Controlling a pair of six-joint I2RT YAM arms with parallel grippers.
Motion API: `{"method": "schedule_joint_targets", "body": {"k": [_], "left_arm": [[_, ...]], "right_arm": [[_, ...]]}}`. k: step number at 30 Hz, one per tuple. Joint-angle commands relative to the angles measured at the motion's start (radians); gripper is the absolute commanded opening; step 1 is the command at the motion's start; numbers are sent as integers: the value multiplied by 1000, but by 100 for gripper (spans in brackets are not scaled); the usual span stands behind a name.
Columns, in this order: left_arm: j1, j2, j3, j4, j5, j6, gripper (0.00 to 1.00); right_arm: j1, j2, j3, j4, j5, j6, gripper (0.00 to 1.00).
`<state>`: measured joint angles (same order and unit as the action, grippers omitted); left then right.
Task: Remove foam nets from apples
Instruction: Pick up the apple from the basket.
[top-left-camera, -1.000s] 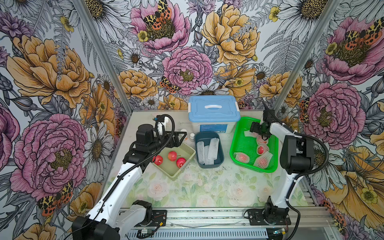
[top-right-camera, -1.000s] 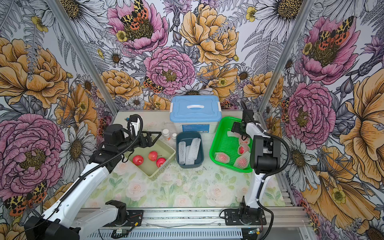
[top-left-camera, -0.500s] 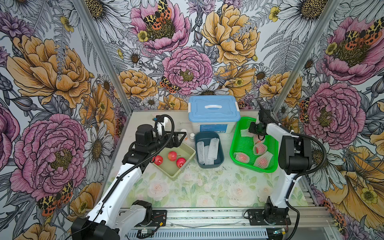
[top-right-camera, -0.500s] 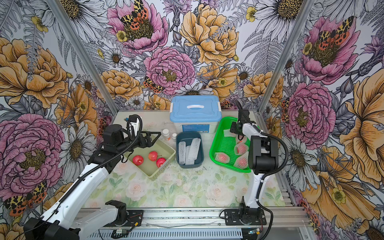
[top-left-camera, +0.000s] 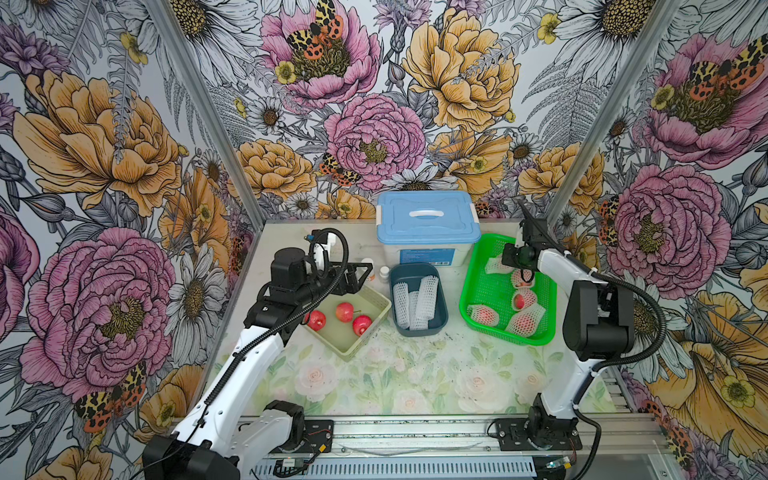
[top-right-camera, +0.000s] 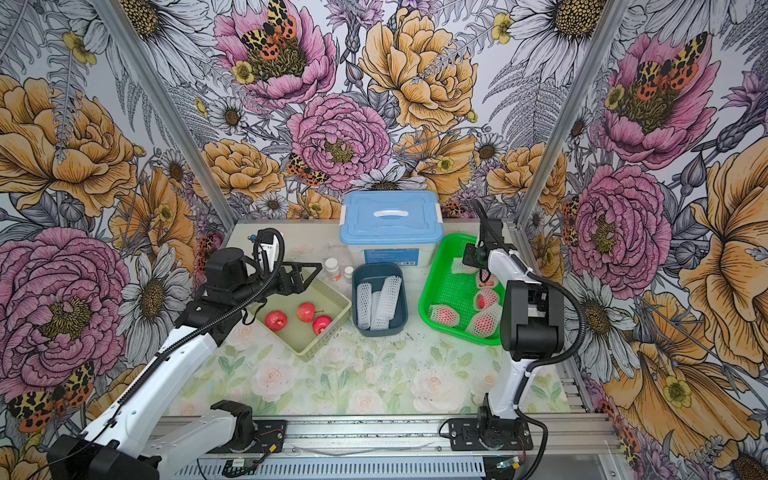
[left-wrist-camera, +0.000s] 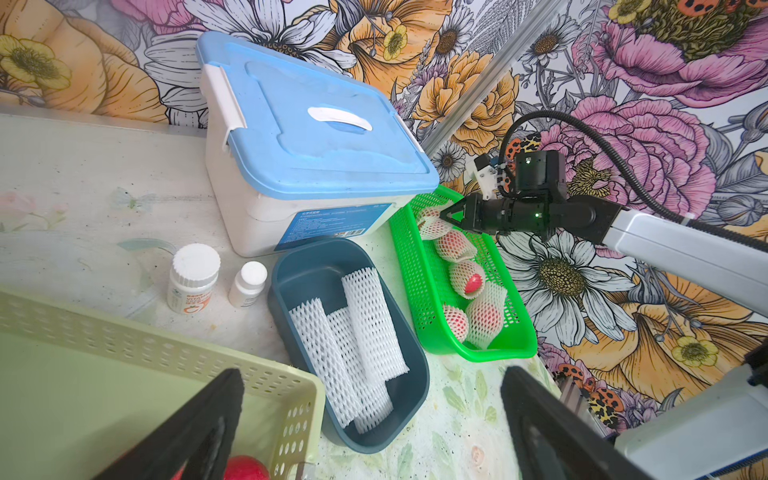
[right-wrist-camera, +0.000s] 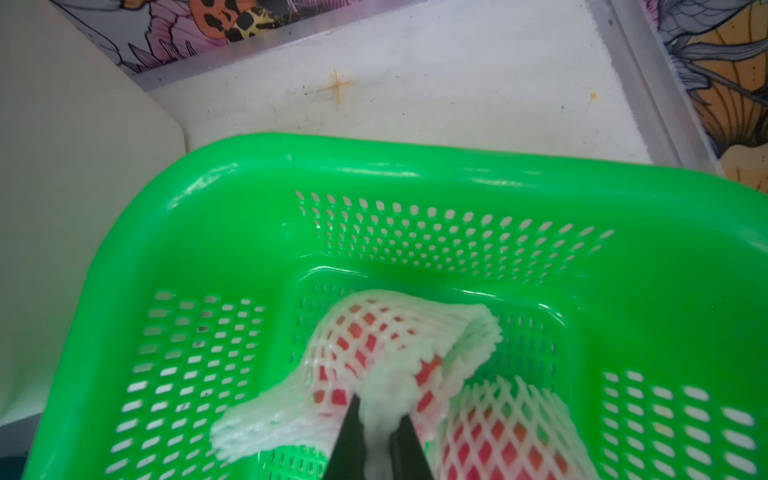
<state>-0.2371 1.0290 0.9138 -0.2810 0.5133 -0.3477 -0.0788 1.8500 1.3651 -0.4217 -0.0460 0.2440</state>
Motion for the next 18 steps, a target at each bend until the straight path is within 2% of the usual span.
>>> {"method": "schedule_joint_targets", "body": {"k": [1, 5, 8, 11, 18], "left_arm": [[-2, 6, 33, 9, -5, 14, 99], [-4, 1, 34, 11, -1, 15, 99], [-12, 4, 36, 13, 21, 21, 99], [-40, 16, 46, 23, 58, 38, 99], [-181, 51, 84, 26, 121, 115, 99]], "right_arm": [[-1, -47, 4, 18, -11, -23, 0], [0, -77, -1, 17, -52, -22, 0], [5, -127, -13, 18, -142, -22, 0], [16, -192, -37, 18, -306, -27, 0], [98, -389, -113, 32, -621, -53, 0]]}}
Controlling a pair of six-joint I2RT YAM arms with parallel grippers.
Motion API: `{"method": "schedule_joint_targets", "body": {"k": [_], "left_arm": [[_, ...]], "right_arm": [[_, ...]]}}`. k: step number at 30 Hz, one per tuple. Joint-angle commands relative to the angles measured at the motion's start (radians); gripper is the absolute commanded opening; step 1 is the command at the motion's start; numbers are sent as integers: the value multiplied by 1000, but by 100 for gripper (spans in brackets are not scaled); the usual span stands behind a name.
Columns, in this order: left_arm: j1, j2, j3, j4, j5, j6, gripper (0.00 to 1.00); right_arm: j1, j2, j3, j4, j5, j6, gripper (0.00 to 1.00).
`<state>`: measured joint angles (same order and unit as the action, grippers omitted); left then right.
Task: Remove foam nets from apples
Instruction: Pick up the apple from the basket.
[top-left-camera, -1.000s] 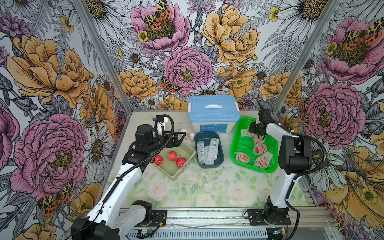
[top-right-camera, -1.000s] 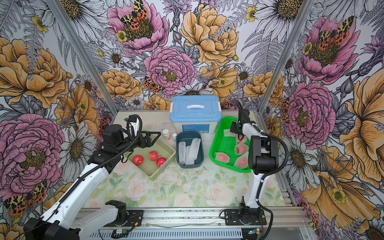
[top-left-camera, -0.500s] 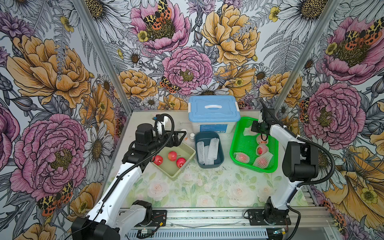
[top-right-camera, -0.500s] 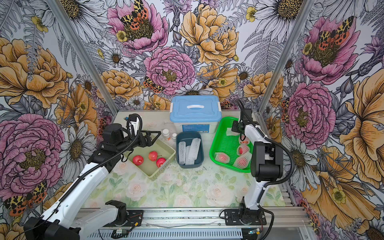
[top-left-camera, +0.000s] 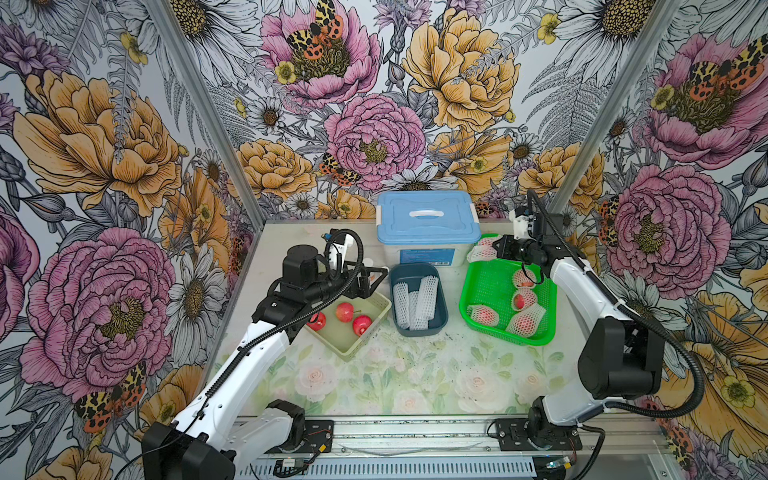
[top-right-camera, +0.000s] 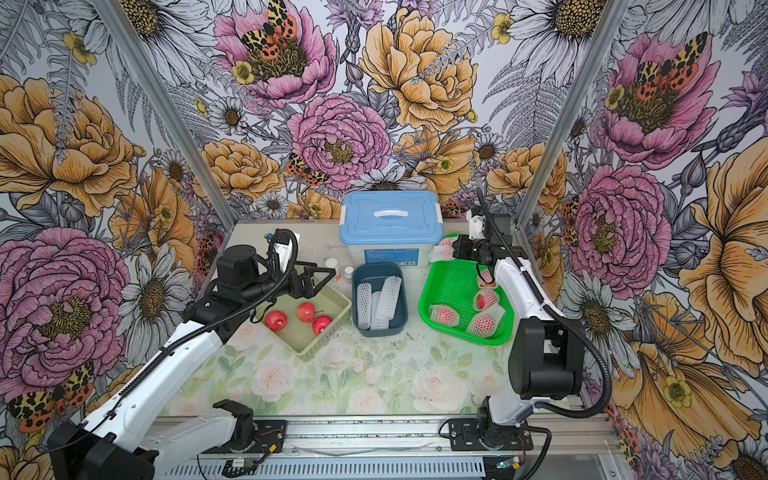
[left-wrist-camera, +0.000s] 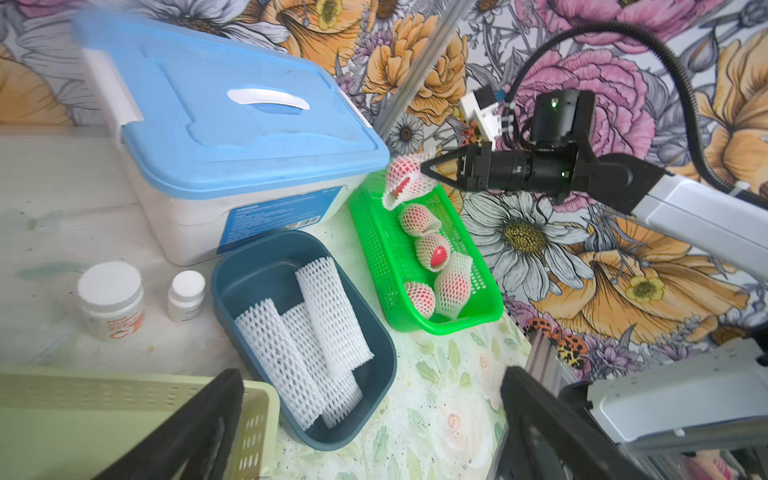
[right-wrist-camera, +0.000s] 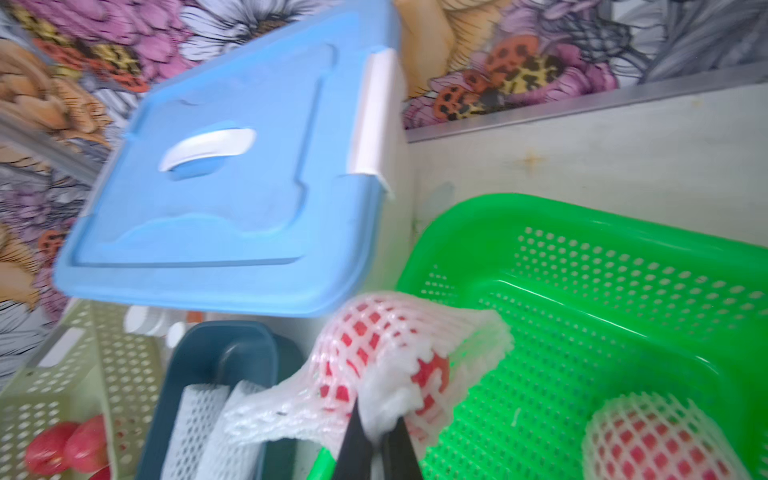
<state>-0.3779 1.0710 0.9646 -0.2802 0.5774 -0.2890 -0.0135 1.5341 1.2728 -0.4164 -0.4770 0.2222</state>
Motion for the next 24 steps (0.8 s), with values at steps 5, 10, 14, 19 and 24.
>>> {"method": "schedule_joint_targets", "body": {"k": [5, 10, 14, 19, 24], "left_arm": [[-157, 23, 57, 26, 12, 101, 99], [-207, 67, 98, 33, 30, 80, 99], [-212, 87, 135, 21, 211, 57, 99], [-203, 118, 179, -87, 230, 64, 99], [-256, 132, 188, -87, 243, 80, 99]], "right_arm": [[156, -207, -55, 26, -341, -65, 0], [333, -330, -113, 25, -383, -186, 0], [413, -404, -149, 25, -260, -265, 0], [491, -486, -183, 47, -169, -343, 0], [606, -529, -196, 79, -1, -400, 0]]}}
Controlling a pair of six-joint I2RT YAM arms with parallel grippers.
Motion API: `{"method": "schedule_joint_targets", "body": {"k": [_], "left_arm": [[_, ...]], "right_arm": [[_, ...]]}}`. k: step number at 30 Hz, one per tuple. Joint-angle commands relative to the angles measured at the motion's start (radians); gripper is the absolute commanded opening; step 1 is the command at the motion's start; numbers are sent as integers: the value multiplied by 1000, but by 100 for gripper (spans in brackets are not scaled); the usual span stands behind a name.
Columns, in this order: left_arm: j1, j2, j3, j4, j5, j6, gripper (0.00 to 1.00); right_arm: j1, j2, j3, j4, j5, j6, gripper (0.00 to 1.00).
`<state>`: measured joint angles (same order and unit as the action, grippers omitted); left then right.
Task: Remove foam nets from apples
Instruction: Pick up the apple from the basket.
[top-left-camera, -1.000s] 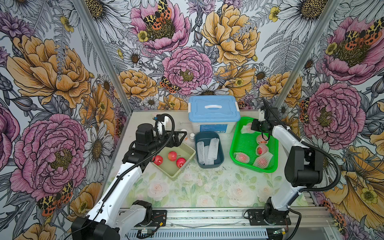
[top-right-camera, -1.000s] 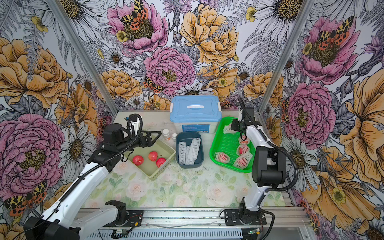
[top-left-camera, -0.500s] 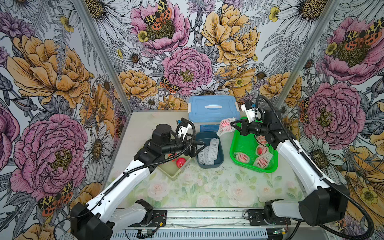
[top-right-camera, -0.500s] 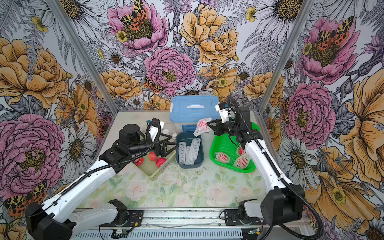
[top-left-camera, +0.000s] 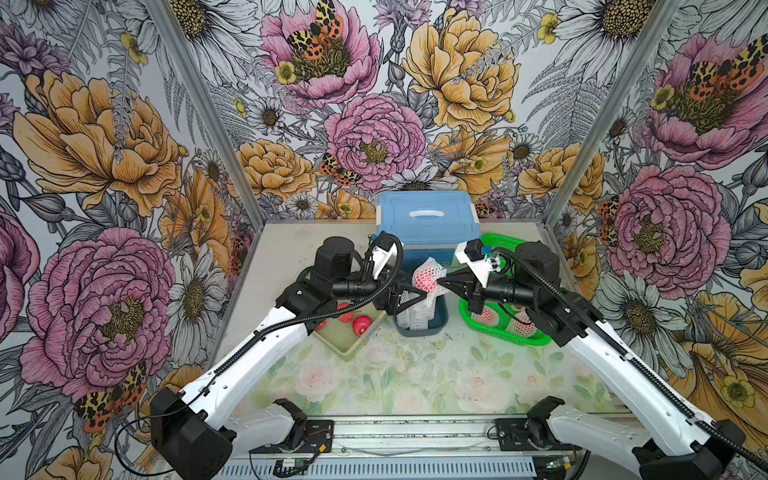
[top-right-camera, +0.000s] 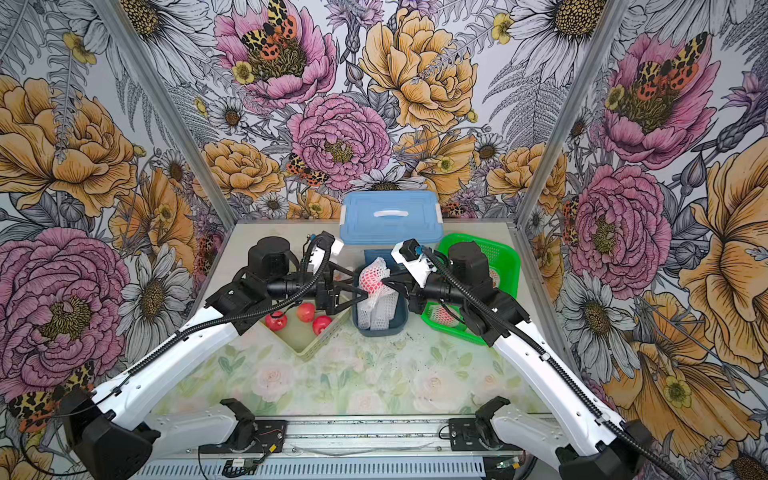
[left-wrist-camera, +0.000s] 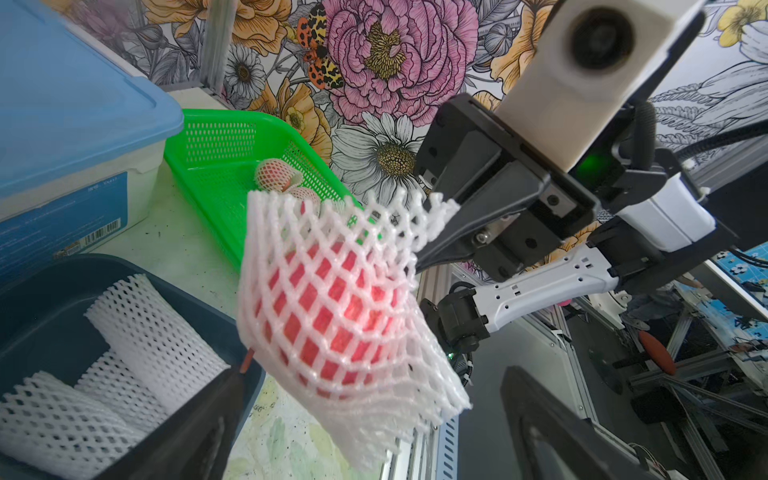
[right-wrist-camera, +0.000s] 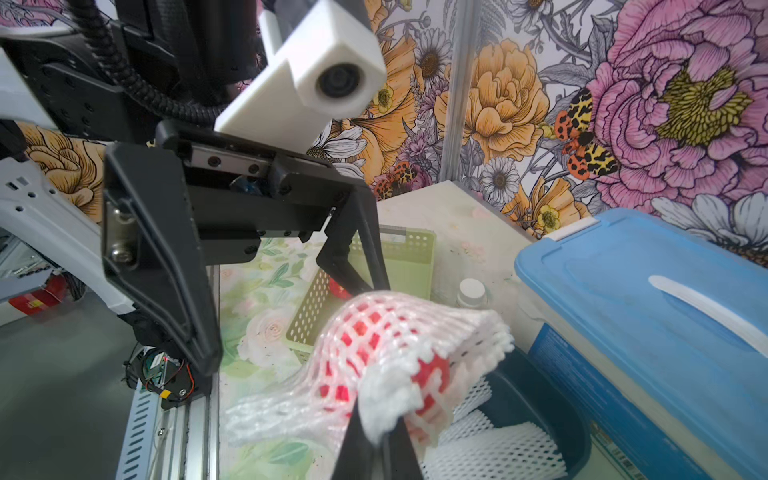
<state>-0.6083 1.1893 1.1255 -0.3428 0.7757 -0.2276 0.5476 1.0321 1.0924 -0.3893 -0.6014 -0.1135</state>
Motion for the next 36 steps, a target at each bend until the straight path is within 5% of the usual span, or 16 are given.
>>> {"method": "schedule_joint_targets", "body": {"k": [1, 16, 29, 32, 36], "left_arm": [[-31, 18, 30, -25, 46, 20, 99], [-40, 22, 58, -56, -78, 69, 99], [-46, 9, 78, -5, 96, 80, 99], [-46, 18, 76, -5, 103, 84, 94], [-43, 15, 69, -18, 74, 103, 86]], "right_arm": [[60, -34, -22, 70, 144, -69, 0], [144, -106, -38, 198, 146, -26, 0], [181, -85, -38, 198, 152, -46, 0], [184, -89, -34, 198, 156, -39, 10], [176, -100, -25, 190, 185, 21, 47]]}}
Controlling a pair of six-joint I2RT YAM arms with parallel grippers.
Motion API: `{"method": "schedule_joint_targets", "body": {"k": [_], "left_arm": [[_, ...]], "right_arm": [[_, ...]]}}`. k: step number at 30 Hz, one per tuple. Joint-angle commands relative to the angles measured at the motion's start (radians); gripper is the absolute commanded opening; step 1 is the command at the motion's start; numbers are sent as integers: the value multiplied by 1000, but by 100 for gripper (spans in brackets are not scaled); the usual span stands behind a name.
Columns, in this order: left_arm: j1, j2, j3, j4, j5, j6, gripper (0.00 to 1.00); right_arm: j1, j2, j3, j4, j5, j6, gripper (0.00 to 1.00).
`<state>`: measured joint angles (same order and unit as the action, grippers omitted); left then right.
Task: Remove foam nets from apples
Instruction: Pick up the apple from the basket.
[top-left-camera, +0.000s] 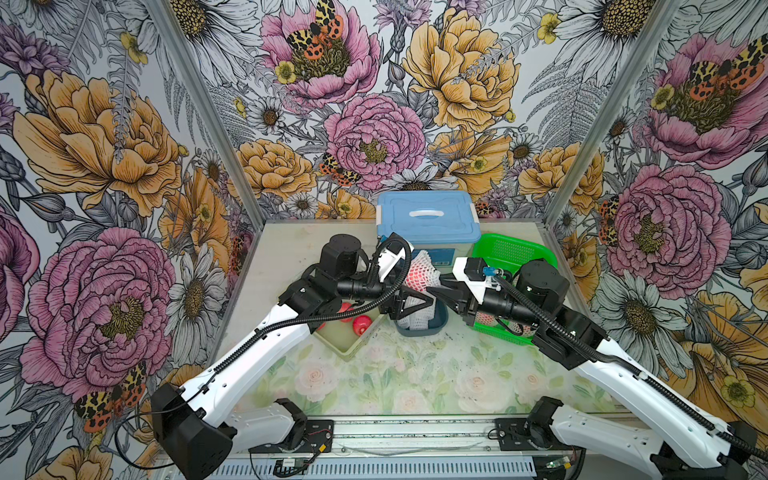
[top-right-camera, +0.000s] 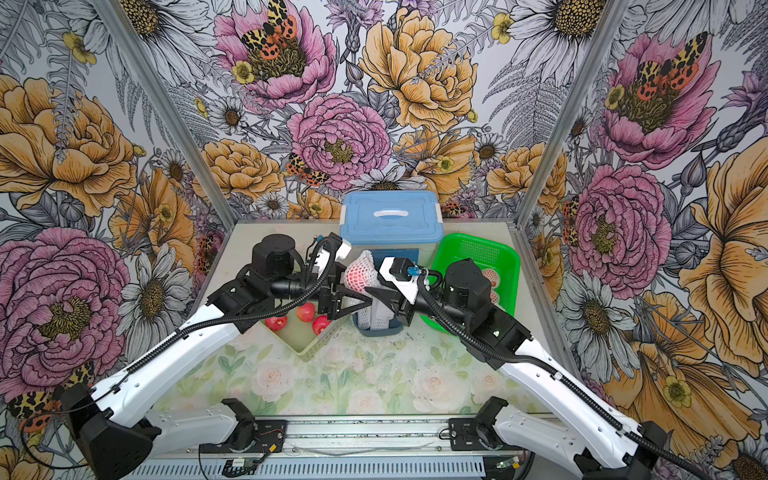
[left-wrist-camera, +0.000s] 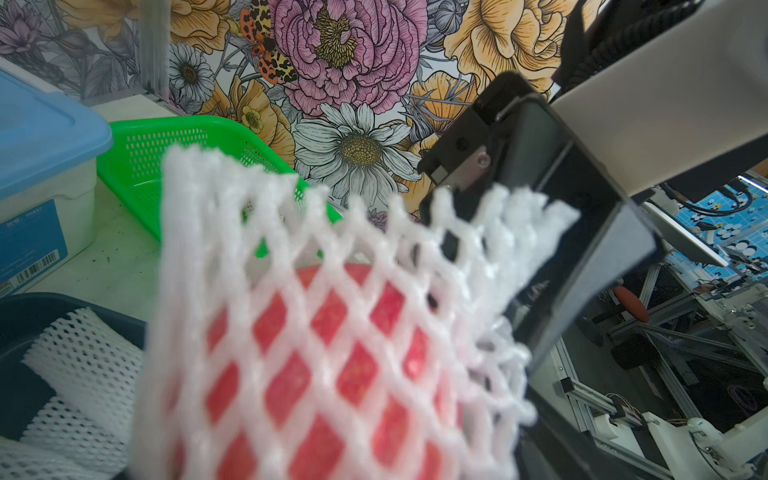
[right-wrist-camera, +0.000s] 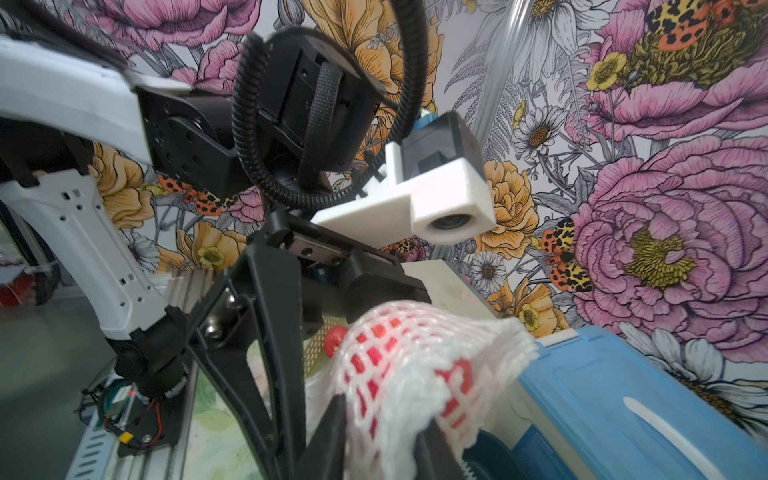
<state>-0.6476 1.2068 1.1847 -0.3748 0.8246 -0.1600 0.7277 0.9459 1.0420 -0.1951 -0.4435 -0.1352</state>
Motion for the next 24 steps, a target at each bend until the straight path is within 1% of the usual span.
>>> {"method": "schedule_joint_targets", "body": {"k": [1, 2, 4, 6, 7, 10, 12, 15, 20, 22, 24], "left_arm": [[0, -4, 8, 9, 15, 41, 85], [2, -10, 3, 6, 3, 48, 83], [12, -18, -3, 2, -10, 59, 77], [24, -24, -8, 2, -4, 69, 68], [28, -26, -9, 2, -2, 72, 62], [41, -29, -16, 0, 4, 85, 46], [41, -29, -19, -5, 11, 96, 38], [39, -26, -19, -15, 42, 116, 37], [33, -29, -14, -44, 9, 144, 39], [29, -25, -11, -51, 1, 151, 42], [26, -23, -7, -53, 11, 156, 43]], "right_arm": [[-14, -23, 23, -9, 20, 58, 53], [-31, -32, 21, -13, 10, 75, 57], [-72, -49, 20, -23, -45, 109, 60], [-112, -66, 16, -25, -81, 140, 62], [-132, -76, 12, -29, -95, 155, 63], [-183, -96, 15, -33, -136, 176, 64], [-208, -100, 27, -43, -144, 184, 65], [-241, -83, 64, -55, -202, 195, 66], [-243, -21, 111, -69, -285, 227, 65], [-234, -6, 117, -70, -286, 229, 65], [-223, 9, 121, -69, -282, 227, 65]]}}
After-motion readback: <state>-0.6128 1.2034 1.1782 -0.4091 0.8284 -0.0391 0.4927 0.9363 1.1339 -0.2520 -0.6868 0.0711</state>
